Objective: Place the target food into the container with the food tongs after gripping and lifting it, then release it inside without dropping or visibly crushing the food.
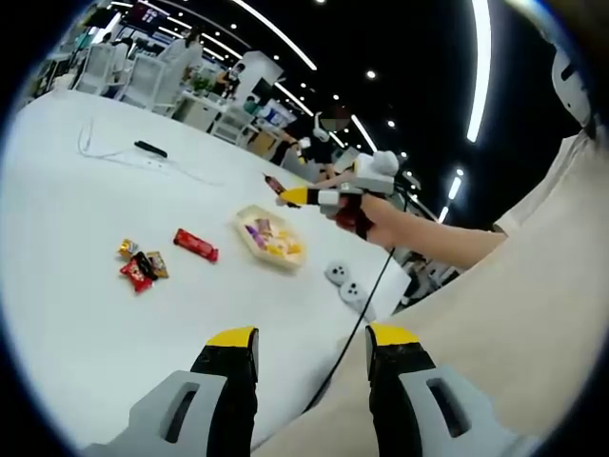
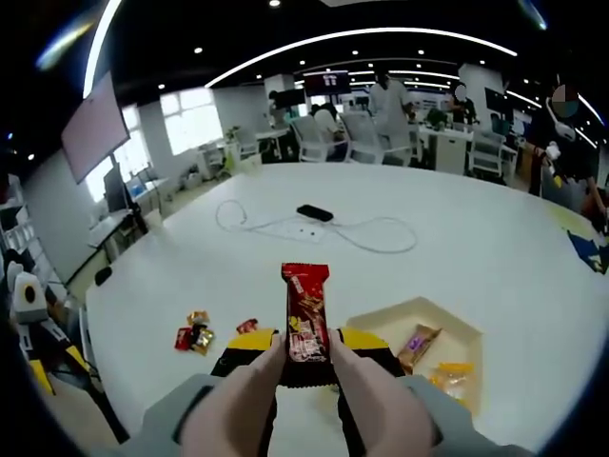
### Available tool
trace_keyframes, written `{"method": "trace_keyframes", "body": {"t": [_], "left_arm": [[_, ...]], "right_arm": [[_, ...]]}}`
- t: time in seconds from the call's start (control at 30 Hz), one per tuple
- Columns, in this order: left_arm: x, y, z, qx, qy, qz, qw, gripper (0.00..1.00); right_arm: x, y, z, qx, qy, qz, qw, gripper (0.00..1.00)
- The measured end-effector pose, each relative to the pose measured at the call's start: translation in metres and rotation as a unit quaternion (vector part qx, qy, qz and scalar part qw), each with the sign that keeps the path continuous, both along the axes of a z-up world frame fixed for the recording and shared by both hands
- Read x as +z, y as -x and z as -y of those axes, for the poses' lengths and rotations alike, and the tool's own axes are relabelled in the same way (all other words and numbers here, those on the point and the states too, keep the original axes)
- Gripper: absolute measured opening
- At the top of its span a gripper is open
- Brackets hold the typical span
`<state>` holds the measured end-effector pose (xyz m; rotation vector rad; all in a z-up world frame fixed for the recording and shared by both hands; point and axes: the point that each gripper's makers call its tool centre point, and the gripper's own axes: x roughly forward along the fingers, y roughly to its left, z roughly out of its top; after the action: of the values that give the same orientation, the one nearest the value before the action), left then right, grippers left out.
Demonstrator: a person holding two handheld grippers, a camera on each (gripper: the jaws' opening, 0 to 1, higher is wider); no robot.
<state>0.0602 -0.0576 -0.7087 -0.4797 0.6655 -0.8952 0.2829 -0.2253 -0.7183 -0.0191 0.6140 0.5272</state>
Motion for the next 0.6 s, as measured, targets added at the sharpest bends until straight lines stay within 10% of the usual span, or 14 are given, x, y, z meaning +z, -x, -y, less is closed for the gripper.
{"method": "trace_keyframes", "body": {"t": [0.6], "left_arm": [[0.0,0.001,0.002,-0.004,0.0,0.0,1.0,0.45]], "right_arm": [[0.004,-0.001,0.024,-0.023,0.004,0.003,0.9997,0.23]]}}
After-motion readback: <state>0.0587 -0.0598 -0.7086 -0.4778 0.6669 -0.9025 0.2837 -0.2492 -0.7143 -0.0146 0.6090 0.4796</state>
